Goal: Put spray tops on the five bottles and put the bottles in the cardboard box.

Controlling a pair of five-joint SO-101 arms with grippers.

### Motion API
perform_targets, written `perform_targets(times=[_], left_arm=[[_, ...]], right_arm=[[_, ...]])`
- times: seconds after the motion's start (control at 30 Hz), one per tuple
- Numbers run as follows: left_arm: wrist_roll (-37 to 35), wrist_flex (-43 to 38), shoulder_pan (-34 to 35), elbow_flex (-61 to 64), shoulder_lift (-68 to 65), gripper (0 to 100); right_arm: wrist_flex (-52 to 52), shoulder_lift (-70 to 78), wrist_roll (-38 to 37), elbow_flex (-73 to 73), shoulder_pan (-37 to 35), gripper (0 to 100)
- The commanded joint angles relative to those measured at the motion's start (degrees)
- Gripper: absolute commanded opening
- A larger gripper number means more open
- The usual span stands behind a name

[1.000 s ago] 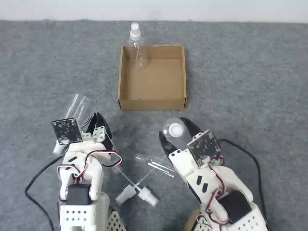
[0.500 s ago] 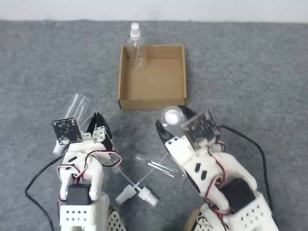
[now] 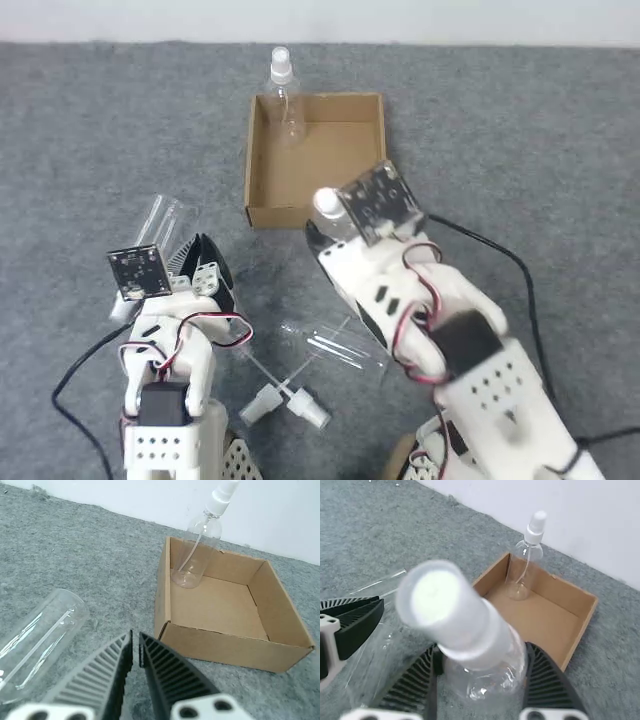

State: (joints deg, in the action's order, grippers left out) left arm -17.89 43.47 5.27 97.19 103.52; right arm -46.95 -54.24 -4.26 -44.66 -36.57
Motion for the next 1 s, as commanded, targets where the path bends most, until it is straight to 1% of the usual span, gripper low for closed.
perform_targets(times=[0.0,0.37,0.97], left_arm=[[0.62,-0.44,0.35,-0.66,0.79,1],[0.62,-0.44,0.35,-0.66,0.79,1],[0.62,-0.35,0.44,-0.66,0.79,1]], right_arm=[[5.93,5.58,0.53,4.48,0.31,9.5],[19.12,16.48,0.53,5.71,0.31,9.1],[19.82,46.02,0.88,30.68,0.66,9.1]])
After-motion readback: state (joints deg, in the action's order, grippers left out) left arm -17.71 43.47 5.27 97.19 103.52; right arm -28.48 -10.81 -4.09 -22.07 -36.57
